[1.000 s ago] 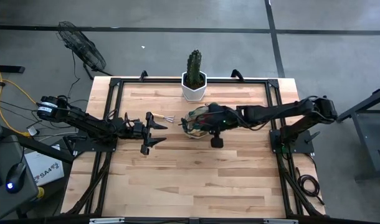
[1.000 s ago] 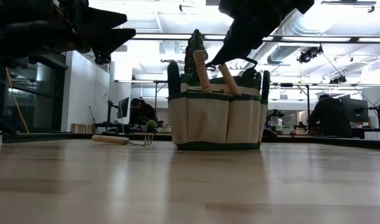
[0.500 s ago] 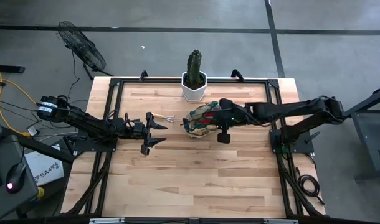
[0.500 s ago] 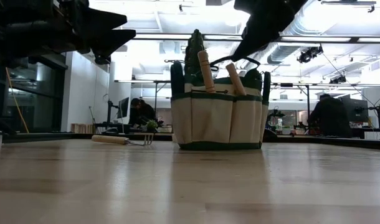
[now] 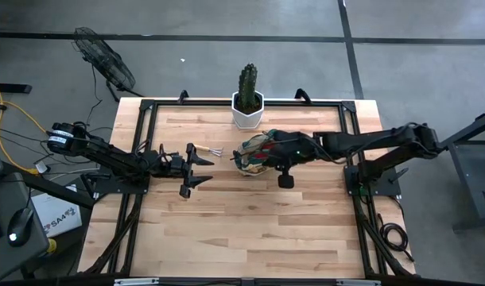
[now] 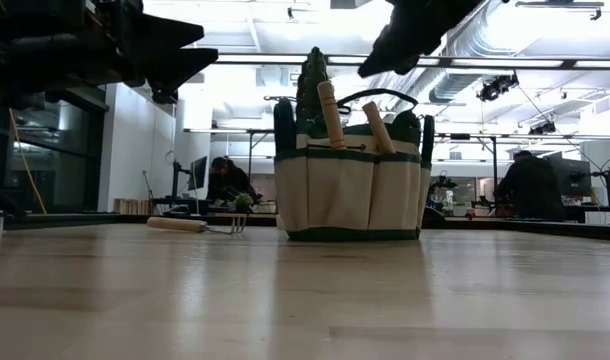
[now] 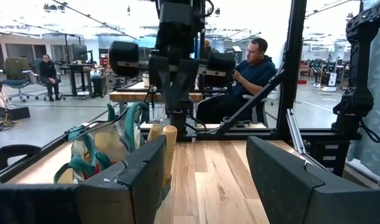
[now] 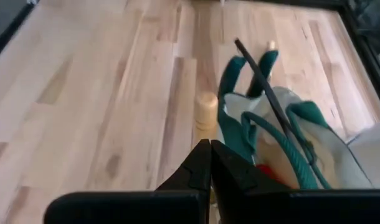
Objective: Pick & Place Garden tools in Gardening bag
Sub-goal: Put the brown trowel into the brown gardening bag, then adjust the brown gardening bag
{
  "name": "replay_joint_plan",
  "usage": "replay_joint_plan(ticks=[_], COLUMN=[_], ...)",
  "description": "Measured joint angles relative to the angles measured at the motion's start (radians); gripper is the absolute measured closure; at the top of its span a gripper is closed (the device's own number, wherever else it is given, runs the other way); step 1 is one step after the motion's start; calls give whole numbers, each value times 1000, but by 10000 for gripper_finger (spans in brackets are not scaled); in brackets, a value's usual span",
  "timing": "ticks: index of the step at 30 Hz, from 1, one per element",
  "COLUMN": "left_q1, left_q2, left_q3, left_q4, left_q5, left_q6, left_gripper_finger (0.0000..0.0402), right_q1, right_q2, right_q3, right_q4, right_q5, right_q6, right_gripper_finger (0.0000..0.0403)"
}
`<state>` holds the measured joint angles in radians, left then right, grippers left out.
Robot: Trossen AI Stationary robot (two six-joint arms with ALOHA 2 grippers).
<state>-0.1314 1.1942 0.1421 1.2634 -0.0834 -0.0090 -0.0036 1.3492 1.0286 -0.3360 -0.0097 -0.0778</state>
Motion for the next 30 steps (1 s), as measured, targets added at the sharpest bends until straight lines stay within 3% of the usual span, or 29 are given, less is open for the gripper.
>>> replay_joint_plan(ticks=[7, 11, 21, 30], left_q1=[0, 0, 0, 0], left_q2=[0, 0, 0, 0], left_q3=[0, 1, 1, 1], left_q4=[-9, -11, -17, -17], left_q5=[-1, 3, 3, 4], left_q6=[0, 0, 0, -7], left_gripper_finger=[183, 183, 183, 183], right_q1=[-1, -1, -3, -3], right_q2=[34, 37, 31, 2], right_q3=[-2, -2, -2, -3], right_q4=[-33, -76, -200, -185], right_q5=[23, 102, 165, 170], right_q6=[6, 30, 84, 105], right_gripper_finger=[400, 400, 400, 400])
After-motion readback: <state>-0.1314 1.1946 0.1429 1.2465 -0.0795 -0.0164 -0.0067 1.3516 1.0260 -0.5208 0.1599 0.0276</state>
